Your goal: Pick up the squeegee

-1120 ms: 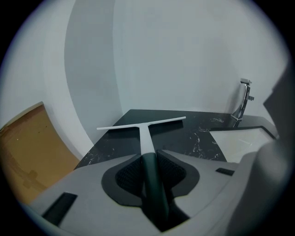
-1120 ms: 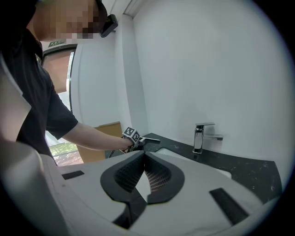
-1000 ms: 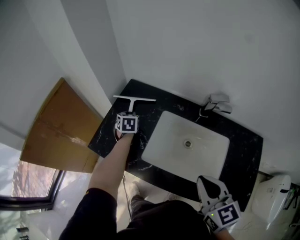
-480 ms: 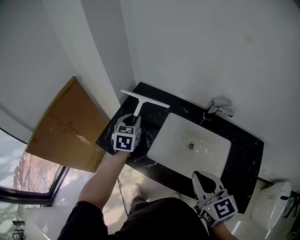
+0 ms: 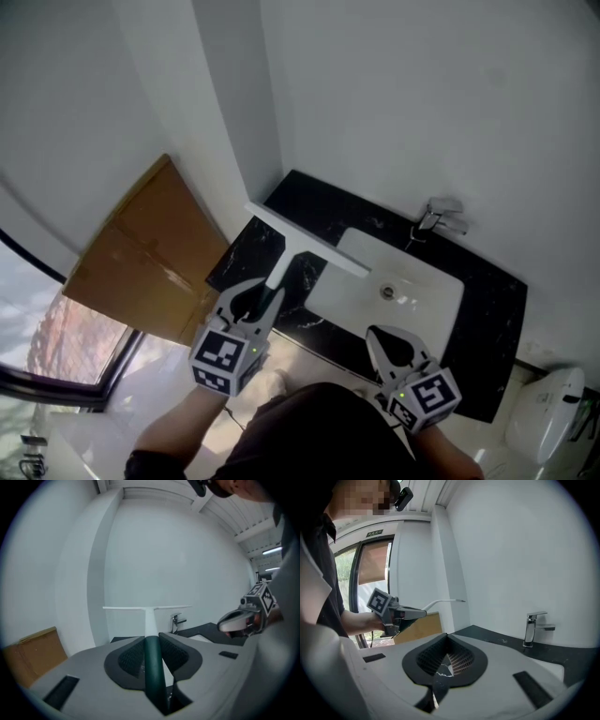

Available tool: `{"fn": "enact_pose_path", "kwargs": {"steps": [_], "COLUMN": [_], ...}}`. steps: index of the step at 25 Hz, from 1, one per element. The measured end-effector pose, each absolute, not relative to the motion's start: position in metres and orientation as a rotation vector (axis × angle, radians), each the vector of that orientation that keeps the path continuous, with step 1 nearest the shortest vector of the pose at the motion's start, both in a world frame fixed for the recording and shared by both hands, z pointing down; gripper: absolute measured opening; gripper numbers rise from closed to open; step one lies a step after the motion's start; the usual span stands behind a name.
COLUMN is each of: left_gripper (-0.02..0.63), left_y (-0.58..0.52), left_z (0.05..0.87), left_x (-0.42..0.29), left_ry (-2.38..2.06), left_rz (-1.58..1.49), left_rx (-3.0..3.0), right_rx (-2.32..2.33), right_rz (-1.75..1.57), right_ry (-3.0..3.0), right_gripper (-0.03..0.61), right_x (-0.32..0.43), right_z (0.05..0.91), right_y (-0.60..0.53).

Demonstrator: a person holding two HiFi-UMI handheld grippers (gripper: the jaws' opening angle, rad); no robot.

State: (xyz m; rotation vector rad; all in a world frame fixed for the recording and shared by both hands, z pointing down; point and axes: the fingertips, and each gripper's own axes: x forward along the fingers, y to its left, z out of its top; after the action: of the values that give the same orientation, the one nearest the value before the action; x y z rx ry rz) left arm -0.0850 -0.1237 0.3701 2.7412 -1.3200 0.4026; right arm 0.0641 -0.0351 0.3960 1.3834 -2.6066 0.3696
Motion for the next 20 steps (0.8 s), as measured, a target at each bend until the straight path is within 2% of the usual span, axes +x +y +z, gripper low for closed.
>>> {"fn": "enact_pose_path", "kwargs": {"steps": [7, 20], "left_gripper": [0.101, 0.101], "left_y": [-0.072, -0.065], "left_z": [0.369, 0.372], "left_x": [-0.095, -0.100], "left_ry": [-1.273, -1.261], "left_rz": [0.350, 0.324], "left_rx": [2.781, 2.758], "right_rx": [1.356, 1.318], "right_rz": [0.315, 0.256], "right_ry": [-2.626, -2.639], "right_gripper": [0.009, 0.008], "right_x": [0.045, 0.034], "right_z": [0.397, 0.390], "right_y": [-0.037, -0.039]}}
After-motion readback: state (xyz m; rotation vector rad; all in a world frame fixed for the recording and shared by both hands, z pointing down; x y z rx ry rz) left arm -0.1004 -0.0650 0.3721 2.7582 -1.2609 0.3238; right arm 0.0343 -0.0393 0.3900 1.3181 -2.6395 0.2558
